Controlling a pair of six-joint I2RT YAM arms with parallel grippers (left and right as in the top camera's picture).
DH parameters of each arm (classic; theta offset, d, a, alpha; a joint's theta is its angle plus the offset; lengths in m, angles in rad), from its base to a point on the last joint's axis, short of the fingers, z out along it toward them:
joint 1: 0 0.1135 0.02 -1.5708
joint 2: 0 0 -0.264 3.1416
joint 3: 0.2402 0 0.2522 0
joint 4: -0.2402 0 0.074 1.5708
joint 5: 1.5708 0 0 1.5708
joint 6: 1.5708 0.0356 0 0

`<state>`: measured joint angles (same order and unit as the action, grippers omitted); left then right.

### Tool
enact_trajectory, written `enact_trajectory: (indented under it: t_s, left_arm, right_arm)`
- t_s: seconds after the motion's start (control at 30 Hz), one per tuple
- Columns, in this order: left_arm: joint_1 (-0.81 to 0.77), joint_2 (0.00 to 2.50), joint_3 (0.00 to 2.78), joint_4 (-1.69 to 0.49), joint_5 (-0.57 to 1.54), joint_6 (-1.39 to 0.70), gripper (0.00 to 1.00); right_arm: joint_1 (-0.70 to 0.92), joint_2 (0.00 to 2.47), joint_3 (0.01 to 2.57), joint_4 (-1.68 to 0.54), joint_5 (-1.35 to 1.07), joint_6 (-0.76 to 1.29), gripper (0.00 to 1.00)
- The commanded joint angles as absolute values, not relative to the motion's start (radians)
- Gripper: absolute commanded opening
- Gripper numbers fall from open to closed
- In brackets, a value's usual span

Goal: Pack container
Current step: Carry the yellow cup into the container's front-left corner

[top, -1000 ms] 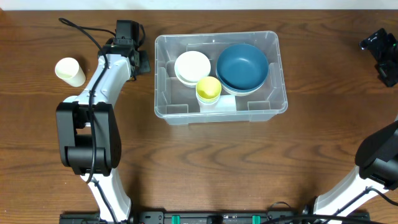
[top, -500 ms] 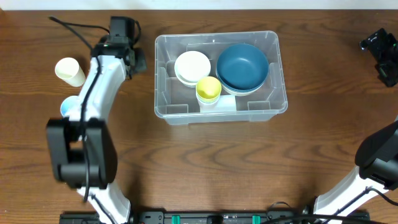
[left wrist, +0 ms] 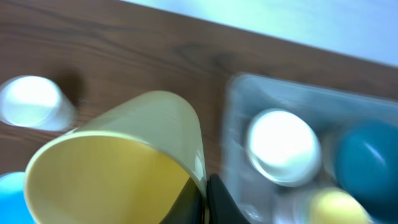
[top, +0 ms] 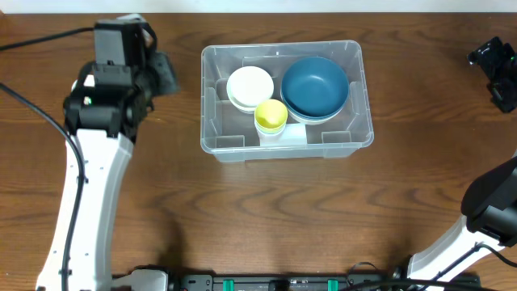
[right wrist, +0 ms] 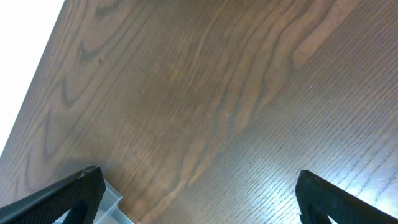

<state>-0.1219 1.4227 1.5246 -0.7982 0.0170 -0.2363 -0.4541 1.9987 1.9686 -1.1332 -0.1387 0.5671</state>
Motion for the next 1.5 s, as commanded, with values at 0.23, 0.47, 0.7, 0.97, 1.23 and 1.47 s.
enact_trajectory:
  t_s: [0.23, 0.47, 0.7, 0.97, 1.23, 1.47]
  left_arm:
    - [-0.38, 1.45, 1.528, -0.886, 0.116, -0.204, 0.06]
    - [-0.438, 1.539, 1.525, -0.982, 0.112, -0.203, 0.06]
    - [-0.438, 1.656, 1.522, -0.989, 0.112, -0.199, 0.06]
    - [-0.438, 1.787, 1.522, -0.984, 0.112, -0.2, 0.06]
    - [-0.438, 1.864, 1.522, -0.968, 0.112, -0.2, 0.06]
    - [-0.438, 1.876, 1.521, -0.958, 0.102, -0.2, 0.06]
  right_arm:
    - [-0.451, 1.998, 1.972, -1.135, -0.139, 0.575, 0.99]
    - [-0.451, 1.998, 1.972, -1.135, -0.139, 0.575, 0.99]
    - [-0.451, 1.998, 1.972, -1.134, -0.139, 0.575, 0.99]
    - [-0.451, 1.998, 1.972, -1.135, -0.139, 0.575, 0.99]
    - [-0.451, 1.998, 1.972, -1.135, -0.139, 0.575, 0.99]
    - [-0.451, 1.998, 1.972, -1.135, -0.139, 0.575, 0.99]
